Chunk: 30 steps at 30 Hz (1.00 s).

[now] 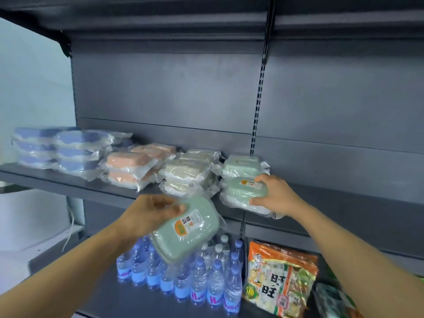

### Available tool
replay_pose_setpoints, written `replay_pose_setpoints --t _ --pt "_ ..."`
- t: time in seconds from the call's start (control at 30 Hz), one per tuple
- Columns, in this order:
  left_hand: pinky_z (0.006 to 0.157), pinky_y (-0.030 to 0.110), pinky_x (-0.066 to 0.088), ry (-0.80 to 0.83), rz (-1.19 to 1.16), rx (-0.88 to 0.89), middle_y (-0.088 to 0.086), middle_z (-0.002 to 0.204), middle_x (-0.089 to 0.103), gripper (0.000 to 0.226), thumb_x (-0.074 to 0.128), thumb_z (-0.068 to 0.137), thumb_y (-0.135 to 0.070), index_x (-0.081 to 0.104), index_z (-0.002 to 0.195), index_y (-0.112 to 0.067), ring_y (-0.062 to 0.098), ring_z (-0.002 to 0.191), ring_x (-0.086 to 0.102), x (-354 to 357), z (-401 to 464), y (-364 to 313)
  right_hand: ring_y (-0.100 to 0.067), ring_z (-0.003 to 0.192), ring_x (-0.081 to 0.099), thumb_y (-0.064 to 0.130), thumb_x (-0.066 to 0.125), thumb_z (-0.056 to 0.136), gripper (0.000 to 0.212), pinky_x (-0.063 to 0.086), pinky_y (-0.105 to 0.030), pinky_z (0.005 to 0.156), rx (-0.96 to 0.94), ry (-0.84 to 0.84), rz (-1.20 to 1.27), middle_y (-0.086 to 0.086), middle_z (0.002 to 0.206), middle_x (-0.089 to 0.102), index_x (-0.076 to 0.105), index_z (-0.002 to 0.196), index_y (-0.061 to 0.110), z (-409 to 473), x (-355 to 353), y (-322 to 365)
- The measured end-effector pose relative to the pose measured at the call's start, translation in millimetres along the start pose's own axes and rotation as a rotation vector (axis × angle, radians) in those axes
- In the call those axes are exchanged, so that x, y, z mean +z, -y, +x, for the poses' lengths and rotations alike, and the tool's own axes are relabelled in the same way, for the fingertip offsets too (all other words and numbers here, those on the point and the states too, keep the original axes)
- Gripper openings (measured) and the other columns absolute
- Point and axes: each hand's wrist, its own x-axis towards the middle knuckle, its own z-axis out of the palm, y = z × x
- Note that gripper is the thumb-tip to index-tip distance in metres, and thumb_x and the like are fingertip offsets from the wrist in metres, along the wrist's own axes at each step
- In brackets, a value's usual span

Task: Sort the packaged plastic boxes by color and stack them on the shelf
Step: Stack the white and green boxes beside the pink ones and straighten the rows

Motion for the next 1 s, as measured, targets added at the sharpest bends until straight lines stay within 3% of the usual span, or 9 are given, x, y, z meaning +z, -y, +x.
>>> replay_pose_setpoints --t 0.2,0.33,0.47,0.6,0.7,0.83,0.93,1.0 --pt "0.069 0.024 0.049 0.018 0.014 -0.003 0.011 0.087 0.074 0.051 0.081 0.054 -0.046 0.07 0.089 -0.011 0.014 0.069 0.066 -10 29 3 -0.021 0.12 0.044 0.03 0.076 0.074 0.066 0.039 -0.025 0.088 0.034 0.08 0.05 -0.006 0.131 0.046 0.046 0.132 0.021 40 21 -6" --pt "0.07 0.03 0.049 0.049 0.006 -0.003 0.013 0.089 0.073 0.052 0.087 0.058 -0.042 0.065 0.088 -0.007 0.019 0.071 0.067 -17 50 8 -0.019 0.132 0.03 0.023 0.073 0.08 0.063 0.025 -0.02 0.101 -0.002 0.091 0.051 -0.005 0.139 0.034 0.046 0.137 0.02 46 33 -10" --pt "0.068 0.028 0.049 0.131 0.037 0.006 0.008 0.085 0.074 0.063 0.087 0.05 -0.05 0.066 0.091 -0.007 0.018 0.072 0.069 -20 67 8 -0.018 0.134 0.021 0.033 0.064 0.088 0.062 0.02 -0.03 0.109 -0.031 0.067 -0.08 0.001 0.142 0.031 0.038 0.144 0.025 41 37 -12" --pt "0.062 0.023 0.049 0.18 0.011 0.017 0.009 0.083 0.074 0.05 0.081 0.059 -0.036 0.066 0.094 -0.004 0.015 0.068 0.067 -12 78 2 -0.018 0.134 0.023 0.044 0.05 0.094 0.059 0.021 -0.037 0.108 -0.079 0.044 -0.314 0.007 0.148 0.029 0.029 0.148 0.033 35 39 -11" --pt "0.06 0.018 0.05 0.229 -0.001 0.03 0.01 0.084 0.074 0.045 0.085 0.065 -0.027 0.066 0.097 -0.002 0.013 0.067 0.066 -3 83 -1 -0.019 0.134 0.024 0.043 0.049 0.095 0.057 0.025 -0.039 0.11 -0.083 0.047 -0.311 0.006 0.149 0.029 0.029 0.148 0.032 30 40 -8" --pt "0.073 0.026 0.049 0.263 -0.011 0.035 0.013 0.092 0.073 0.045 0.085 0.067 -0.028 0.065 0.099 -0.001 0.017 0.074 0.067 3 88 -3 -0.021 0.135 0.026 0.041 0.048 0.096 0.056 0.028 -0.04 0.11 -0.064 0.029 -0.312 0.005 0.151 0.029 0.028 0.147 0.032 27 44 -7" --pt "0.071 0.026 0.05 0.277 0.003 0.038 0.013 0.09 0.074 0.04 0.083 0.07 -0.024 0.066 0.097 0.0 0.017 0.073 0.067 5 90 -7 -0.02 0.138 0.022 0.042 0.045 0.097 0.058 0.023 -0.039 0.113 -0.06 0.064 -0.34 0.005 0.154 0.024 0.023 0.149 0.031 27 44 -5" --pt "0.069 0.026 0.051 0.299 0.01 0.047 0.012 0.088 0.074 0.048 0.087 0.063 -0.028 0.066 0.097 0.0 0.018 0.073 0.068 5 92 -9 -0.019 0.142 0.015 0.042 0.042 0.098 0.06 0.015 -0.038 0.116 -0.045 0.059 -0.326 0.005 0.157 0.018 0.016 0.151 0.028 22 40 -2"
